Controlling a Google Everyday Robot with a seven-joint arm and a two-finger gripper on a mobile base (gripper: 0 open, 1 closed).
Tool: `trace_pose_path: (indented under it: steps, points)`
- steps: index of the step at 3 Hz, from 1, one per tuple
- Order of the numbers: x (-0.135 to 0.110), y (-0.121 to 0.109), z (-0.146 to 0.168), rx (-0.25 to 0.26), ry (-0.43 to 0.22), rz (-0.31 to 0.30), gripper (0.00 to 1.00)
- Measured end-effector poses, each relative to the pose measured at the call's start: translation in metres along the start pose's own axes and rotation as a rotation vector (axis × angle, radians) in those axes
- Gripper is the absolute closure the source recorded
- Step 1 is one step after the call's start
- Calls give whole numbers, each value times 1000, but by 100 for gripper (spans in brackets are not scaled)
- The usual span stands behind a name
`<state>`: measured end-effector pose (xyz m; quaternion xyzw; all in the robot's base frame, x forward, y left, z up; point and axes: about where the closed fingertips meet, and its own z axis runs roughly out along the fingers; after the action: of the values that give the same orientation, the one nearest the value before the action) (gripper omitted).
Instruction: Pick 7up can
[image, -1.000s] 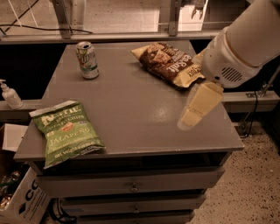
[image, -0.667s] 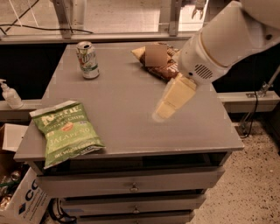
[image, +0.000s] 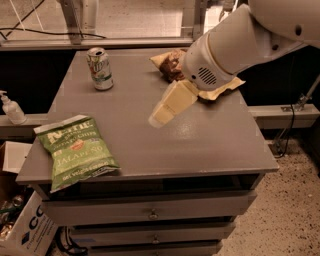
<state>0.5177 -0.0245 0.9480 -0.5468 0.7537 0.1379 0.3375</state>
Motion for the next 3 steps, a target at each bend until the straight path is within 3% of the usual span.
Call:
trace_pose_path:
  steps: [2,3]
  points:
    - [-36,15,73,-66,-173,26,0]
    - [-74,13,125,-99,-306,68,0]
